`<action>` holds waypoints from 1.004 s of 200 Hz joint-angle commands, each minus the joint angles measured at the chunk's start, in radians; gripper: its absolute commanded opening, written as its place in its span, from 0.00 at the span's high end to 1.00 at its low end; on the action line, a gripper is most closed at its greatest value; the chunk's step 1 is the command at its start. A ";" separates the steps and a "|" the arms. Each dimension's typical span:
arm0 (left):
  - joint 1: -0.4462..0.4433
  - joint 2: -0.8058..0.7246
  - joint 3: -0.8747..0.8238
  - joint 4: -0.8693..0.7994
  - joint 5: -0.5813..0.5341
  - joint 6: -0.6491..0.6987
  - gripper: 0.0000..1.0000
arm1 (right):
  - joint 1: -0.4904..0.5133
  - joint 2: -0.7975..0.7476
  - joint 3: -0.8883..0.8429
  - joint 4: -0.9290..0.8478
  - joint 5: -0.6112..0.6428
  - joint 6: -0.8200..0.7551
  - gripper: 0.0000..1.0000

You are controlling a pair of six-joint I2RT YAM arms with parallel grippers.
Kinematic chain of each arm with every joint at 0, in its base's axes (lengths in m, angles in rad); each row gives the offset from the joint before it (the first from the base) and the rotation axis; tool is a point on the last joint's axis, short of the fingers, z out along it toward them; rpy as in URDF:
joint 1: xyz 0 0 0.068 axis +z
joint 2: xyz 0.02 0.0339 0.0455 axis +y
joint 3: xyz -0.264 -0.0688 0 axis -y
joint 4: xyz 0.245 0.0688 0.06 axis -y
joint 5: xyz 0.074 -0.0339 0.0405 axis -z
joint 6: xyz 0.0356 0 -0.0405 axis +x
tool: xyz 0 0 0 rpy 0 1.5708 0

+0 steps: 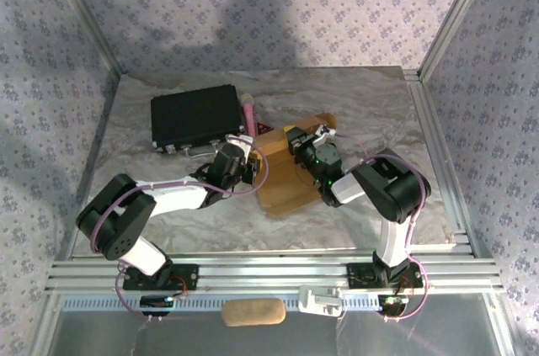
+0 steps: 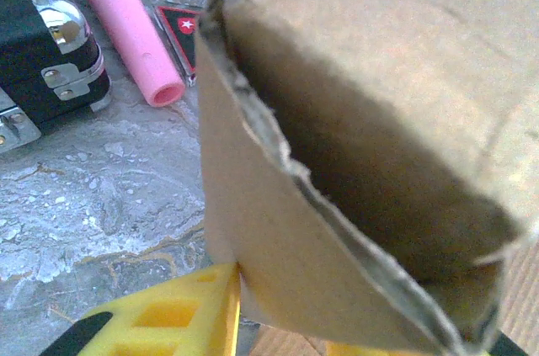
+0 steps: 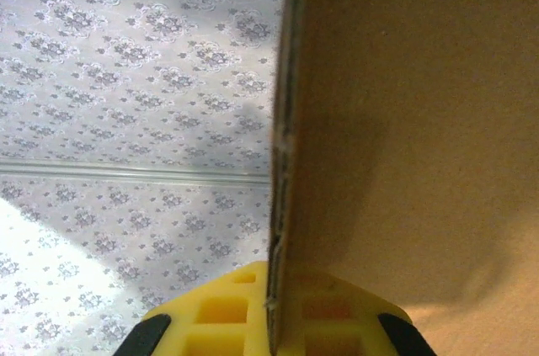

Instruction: Fold the paper box

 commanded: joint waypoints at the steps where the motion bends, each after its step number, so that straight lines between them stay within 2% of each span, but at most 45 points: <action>1: -0.008 -0.002 0.024 0.067 -0.047 -0.025 0.71 | 0.025 0.023 -0.035 -0.034 -0.002 -0.062 1.00; 51: -0.024 0.036 0.065 0.036 -0.086 -0.049 0.75 | 0.035 0.038 -0.034 -0.025 0.013 -0.052 1.00; 108: -0.087 0.095 0.130 -0.029 -0.288 -0.125 0.73 | 0.044 0.048 -0.029 -0.032 0.023 -0.040 1.00; 169: -0.095 0.149 0.165 -0.063 -0.362 -0.217 0.74 | 0.050 0.080 -0.028 -0.001 0.015 -0.057 1.00; 188: -0.101 0.166 0.187 -0.088 -0.389 -0.234 0.79 | 0.050 0.095 -0.034 0.014 0.021 -0.047 1.00; 201: -0.106 0.179 0.199 -0.102 -0.408 -0.245 0.89 | 0.049 0.093 -0.035 0.013 0.023 -0.047 1.00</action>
